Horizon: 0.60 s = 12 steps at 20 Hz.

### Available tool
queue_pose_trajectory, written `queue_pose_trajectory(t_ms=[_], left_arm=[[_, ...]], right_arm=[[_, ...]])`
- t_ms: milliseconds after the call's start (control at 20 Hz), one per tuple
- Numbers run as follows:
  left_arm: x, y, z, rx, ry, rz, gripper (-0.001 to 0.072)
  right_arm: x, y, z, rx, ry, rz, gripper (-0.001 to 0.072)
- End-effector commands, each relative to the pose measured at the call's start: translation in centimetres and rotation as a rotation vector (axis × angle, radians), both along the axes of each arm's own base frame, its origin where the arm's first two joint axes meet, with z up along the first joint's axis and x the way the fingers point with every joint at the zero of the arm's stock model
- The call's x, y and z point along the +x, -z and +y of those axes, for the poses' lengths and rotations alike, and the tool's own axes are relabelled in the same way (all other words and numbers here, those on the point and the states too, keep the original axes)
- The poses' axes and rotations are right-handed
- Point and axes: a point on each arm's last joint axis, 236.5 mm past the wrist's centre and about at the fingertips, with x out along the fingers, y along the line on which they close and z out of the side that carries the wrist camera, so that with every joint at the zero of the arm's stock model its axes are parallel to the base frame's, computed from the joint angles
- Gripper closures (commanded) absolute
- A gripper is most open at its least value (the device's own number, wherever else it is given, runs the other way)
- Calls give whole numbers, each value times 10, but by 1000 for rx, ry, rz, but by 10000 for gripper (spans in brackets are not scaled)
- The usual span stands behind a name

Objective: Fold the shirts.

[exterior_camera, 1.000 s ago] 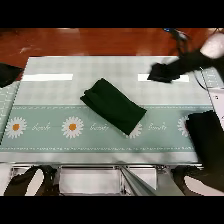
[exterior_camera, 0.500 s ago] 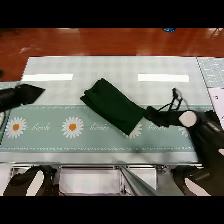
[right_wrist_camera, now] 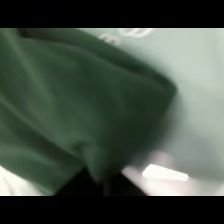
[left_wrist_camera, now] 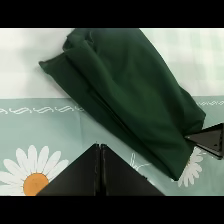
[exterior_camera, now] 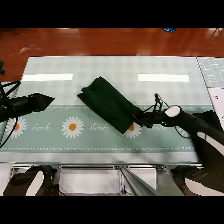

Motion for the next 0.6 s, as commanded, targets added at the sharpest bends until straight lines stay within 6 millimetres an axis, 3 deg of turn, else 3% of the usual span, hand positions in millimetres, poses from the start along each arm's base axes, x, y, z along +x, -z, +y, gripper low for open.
queue_pose_trajectory(t_ms=[0,150,250,400,550], left_arm=[[3,0,1,0,-9,-9,686],[3,3,2,1,-11,-2,686],[0,5,-5,-25,6,20,686],[-7,-4,-25,-96,50,24,686],[-10,-4,-34,-96,83,24,686]], right_arm=[[35,-43,46,146,-154,-138,688],[86,-122,64,155,-231,-355,689],[121,-183,60,123,-244,-487,689],[162,-274,18,65,-216,-646,689],[184,-334,-49,-15,-136,-722,689]])
